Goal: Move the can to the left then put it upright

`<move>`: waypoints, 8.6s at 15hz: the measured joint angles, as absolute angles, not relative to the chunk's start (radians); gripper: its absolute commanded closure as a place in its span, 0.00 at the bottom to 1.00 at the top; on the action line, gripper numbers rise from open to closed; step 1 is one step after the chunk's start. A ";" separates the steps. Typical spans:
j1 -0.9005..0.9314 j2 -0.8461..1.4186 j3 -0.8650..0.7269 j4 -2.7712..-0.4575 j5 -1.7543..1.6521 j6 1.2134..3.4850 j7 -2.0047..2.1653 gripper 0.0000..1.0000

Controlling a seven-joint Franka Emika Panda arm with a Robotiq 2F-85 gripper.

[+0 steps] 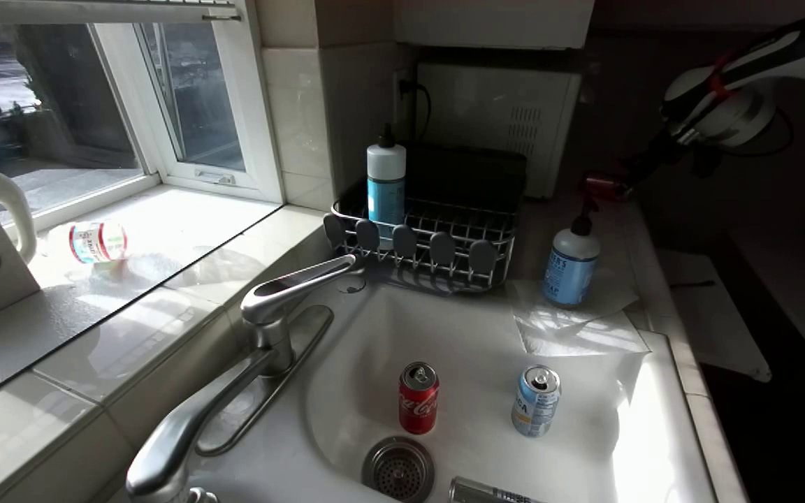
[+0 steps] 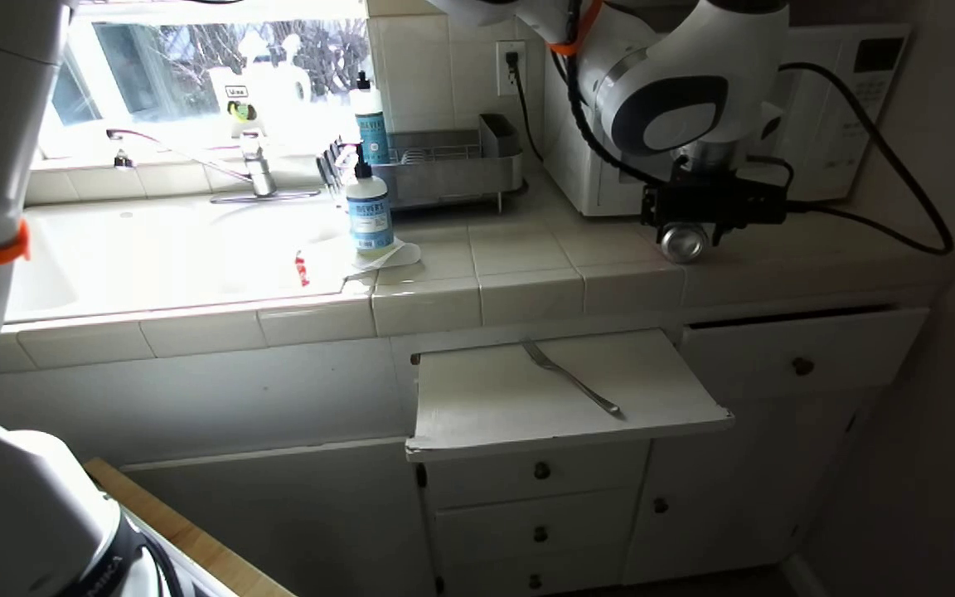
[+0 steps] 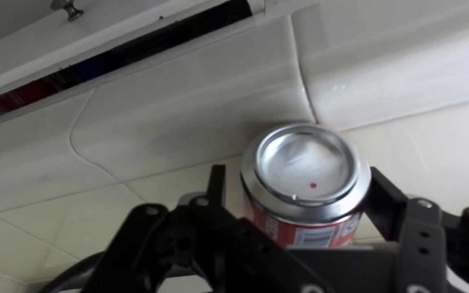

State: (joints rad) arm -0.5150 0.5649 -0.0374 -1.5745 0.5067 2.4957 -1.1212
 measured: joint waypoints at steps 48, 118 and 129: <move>-0.389 0.363 -0.076 -1.724 0.445 1.772 -1.648 0.55; 0.067 0.099 0.082 -2.135 -0.791 2.047 -0.924 0.00; 0.066 0.135 0.082 -2.120 -0.792 2.049 -0.924 0.37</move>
